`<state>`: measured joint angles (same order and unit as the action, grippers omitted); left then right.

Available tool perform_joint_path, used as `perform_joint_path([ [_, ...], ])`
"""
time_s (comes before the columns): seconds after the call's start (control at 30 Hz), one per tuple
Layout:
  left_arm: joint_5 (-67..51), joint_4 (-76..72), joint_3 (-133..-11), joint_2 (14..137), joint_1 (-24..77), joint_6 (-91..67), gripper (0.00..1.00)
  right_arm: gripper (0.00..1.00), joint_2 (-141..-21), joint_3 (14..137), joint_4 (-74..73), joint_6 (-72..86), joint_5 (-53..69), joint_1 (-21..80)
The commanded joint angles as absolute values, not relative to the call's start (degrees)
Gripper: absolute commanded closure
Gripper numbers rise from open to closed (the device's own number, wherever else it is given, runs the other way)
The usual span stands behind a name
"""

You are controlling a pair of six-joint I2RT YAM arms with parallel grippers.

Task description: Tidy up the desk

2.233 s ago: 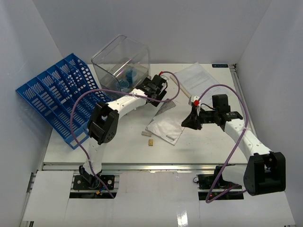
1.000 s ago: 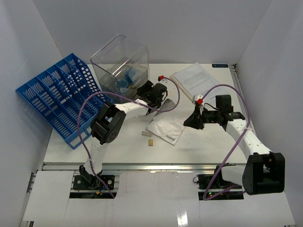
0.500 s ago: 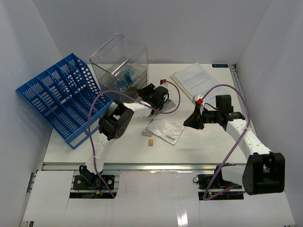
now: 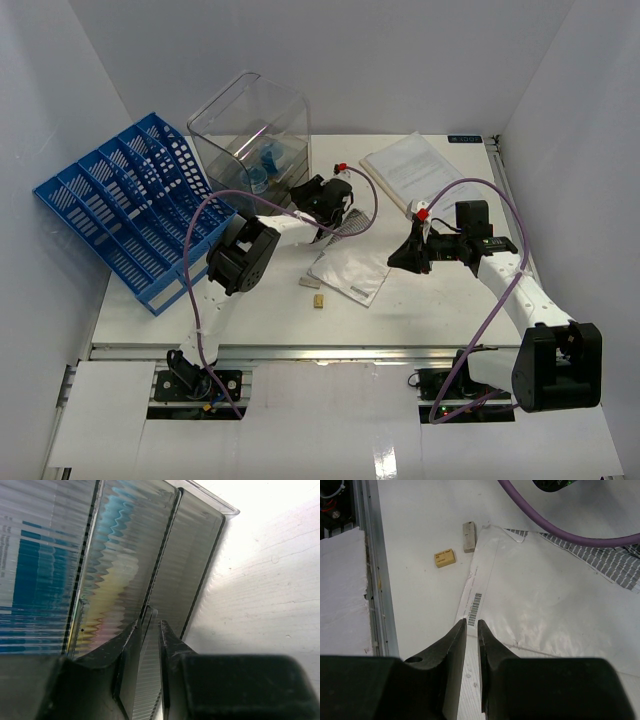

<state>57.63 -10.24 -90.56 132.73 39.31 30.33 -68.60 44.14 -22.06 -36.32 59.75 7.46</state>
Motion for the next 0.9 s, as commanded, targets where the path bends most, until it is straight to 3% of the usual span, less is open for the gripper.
perform_joint_path([
  [0.0, 59.2, -8.1, -89.7, 131.6, 37.6, 28.0, 0.7, 0.79, -68.5, 44.2, -20.7, -35.8, 60.6, 7.2],
  [0.13, 59.2, -6.3, -89.0, 131.2, 37.7, 25.9, 0.75, 0.79, -68.5, 44.2, -20.7, -35.9, 60.5, 7.1],
  [0.4, 58.5, -2.3, -87.6, 129.7, 39.4, 20.4, 0.95, 0.79, -68.5, 44.2, -20.5, -35.9, 60.2, 7.1],
  [0.87, 57.8, 2.0, -87.3, 125.6, 47.3, 12.8, 1.0, 0.79, -68.1, 44.0, -20.6, -36.1, 59.8, 7.0],
])
